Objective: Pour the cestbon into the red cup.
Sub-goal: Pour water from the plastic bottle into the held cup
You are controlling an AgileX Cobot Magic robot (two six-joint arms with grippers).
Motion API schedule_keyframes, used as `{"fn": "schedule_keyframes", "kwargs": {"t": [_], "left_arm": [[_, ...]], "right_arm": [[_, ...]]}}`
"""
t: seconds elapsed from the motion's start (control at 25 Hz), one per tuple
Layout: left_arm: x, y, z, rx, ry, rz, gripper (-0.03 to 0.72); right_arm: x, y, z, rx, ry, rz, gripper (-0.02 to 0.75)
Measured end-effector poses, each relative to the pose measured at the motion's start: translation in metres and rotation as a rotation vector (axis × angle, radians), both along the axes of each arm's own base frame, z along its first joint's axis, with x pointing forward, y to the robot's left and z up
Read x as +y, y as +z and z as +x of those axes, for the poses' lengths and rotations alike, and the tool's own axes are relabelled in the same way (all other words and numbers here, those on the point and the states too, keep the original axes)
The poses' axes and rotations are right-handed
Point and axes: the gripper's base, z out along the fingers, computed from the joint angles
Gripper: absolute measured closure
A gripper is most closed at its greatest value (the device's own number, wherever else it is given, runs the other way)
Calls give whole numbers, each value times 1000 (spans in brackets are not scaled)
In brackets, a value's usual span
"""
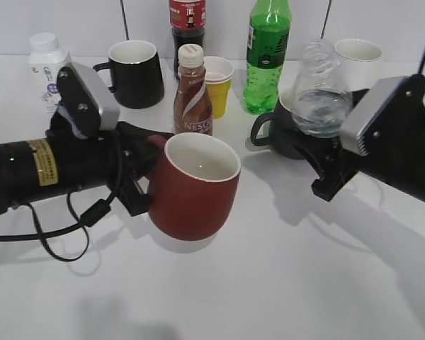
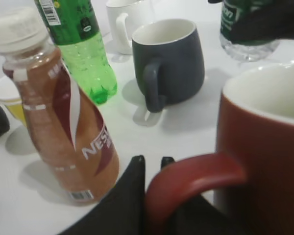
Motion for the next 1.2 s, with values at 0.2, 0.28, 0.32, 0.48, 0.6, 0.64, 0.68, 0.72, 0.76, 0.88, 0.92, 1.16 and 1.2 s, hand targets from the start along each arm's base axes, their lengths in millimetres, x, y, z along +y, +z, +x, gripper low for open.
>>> {"fn": "schedule_keyframes", "kwargs": {"t": [0.2, 0.28, 0.32, 0.48, 0.6, 0.64, 0.68, 0.72, 0.76, 0.88, 0.92, 1.16, 1.2], "left_arm": [[-10, -6, -3, 6, -42, -21, 630], [-12, -8, -3, 7, -55, -27, 630], [-13, -8, -2, 5, -62, -25, 630], [-19, -8, 4, -17, -93, -19, 630], [-24, -1, 12, -51, -106, -32, 630], [-25, 0, 13, -60, -110, -35, 630], [-27, 3, 15, -71, -118, -37, 630], [-28, 4, 15, -82, -131, -35, 630], [-29, 5, 15, -91, -146, -32, 630], [-30, 5, 14, -101, -170, -26, 630], [-30, 5, 14, -101, -171, -26, 630], [-31, 8, 14, -115, -179, -43, 630], [-31, 9, 14, -116, -180, -46, 630]], "right_arm": [[9, 5, 9, -82, 16, -127, 267], [13, 7, 11, -119, 28, -167, 267], [13, 9, 12, -136, 30, -181, 267], [15, 13, 16, -238, 39, -266, 267], [15, 14, 17, -291, 45, -320, 267], [15, 14, 17, -309, 47, -340, 267], [15, 14, 17, -325, 50, -358, 267], [15, 14, 17, -340, 52, -374, 267], [15, 14, 17, -352, 53, -387, 267], [14, 14, 18, -386, 46, -424, 267], [14, 15, 19, -400, 38, -440, 267], [12, 16, 21, -478, 24, -528, 267], [12, 16, 21, -492, 25, -544, 267]]}}
